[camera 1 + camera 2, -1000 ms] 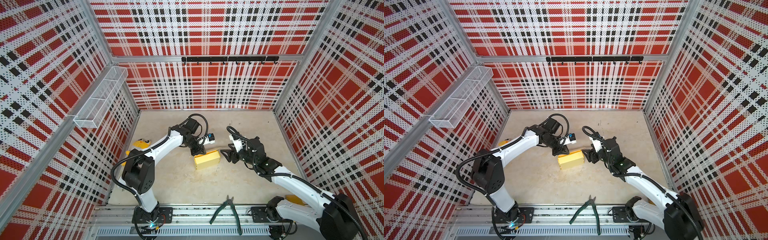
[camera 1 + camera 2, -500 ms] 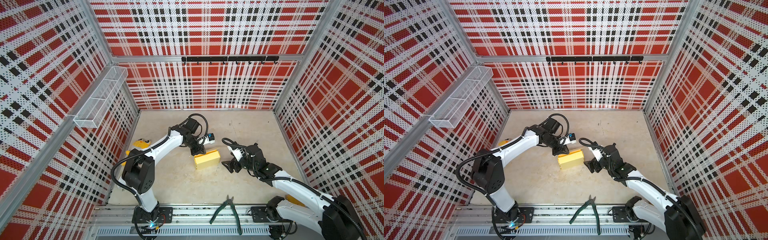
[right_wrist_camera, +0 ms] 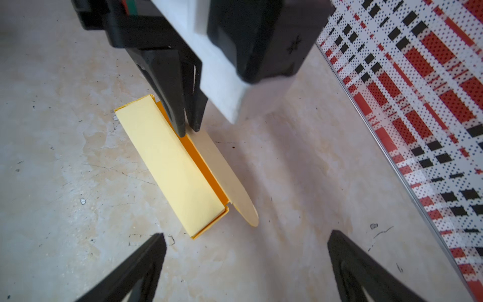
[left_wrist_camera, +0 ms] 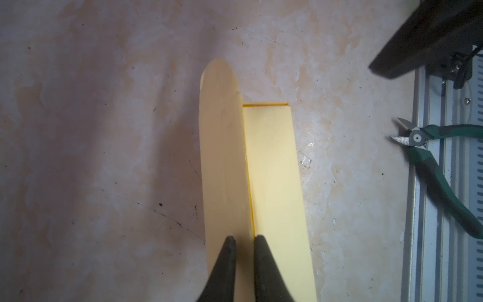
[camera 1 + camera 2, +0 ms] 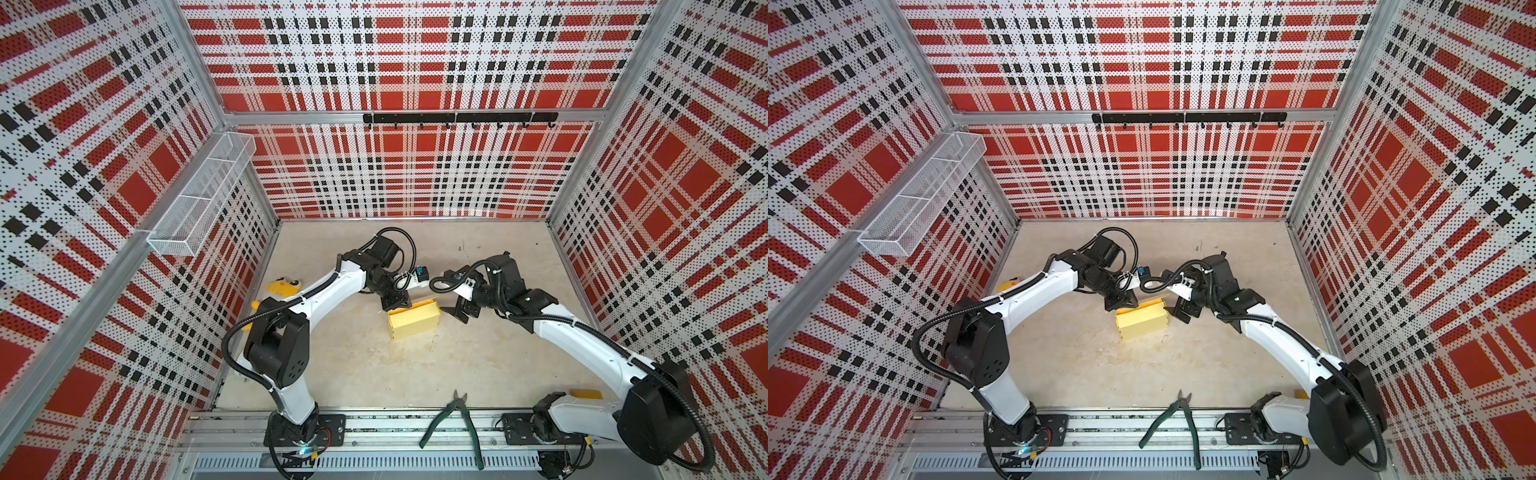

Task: Fold the paper box

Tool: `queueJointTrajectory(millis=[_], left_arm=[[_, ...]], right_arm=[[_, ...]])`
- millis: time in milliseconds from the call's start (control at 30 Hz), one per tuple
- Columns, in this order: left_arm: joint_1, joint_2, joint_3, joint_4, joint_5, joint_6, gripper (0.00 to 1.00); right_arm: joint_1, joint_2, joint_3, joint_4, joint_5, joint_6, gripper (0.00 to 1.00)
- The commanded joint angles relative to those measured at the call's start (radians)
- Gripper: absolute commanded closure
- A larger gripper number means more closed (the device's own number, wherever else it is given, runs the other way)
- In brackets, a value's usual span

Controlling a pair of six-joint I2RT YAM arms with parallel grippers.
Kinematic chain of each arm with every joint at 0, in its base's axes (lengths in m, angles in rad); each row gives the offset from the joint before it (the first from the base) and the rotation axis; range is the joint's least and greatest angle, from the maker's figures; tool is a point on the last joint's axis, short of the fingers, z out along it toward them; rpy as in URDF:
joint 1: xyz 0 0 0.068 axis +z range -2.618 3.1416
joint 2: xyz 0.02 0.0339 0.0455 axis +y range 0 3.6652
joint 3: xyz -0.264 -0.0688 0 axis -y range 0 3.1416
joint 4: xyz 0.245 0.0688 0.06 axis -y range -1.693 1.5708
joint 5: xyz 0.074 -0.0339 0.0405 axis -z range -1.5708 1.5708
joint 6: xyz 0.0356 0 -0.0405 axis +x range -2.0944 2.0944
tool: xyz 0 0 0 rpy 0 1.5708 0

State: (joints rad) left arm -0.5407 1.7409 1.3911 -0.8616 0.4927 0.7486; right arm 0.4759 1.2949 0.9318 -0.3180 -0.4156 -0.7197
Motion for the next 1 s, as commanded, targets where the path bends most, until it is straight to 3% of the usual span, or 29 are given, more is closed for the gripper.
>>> queueJointTrajectory(millis=[0,467,733,967], left_arm=[[-0.012,0.006,-0.021,-0.045,-0.007,0.016,0.84],[-0.012,0.009,-0.01,-0.065,0.018,0.032,0.84],[-0.01,0.015,-0.007,-0.066,0.02,0.035,0.84],[-0.012,0.019,-0.001,-0.07,0.025,0.035,0.84]], right_arm=[[-0.028,0.062,0.045,-0.031,-0.168,-0.142,0.0],[-0.077,0.272,0.1,-0.052,-0.408,-0.239,0.0],[-0.074,0.341,0.085,-0.029,-0.449,-0.251,0.01],[-0.051,0.383,0.115,-0.058,-0.439,-0.277,0.08]])
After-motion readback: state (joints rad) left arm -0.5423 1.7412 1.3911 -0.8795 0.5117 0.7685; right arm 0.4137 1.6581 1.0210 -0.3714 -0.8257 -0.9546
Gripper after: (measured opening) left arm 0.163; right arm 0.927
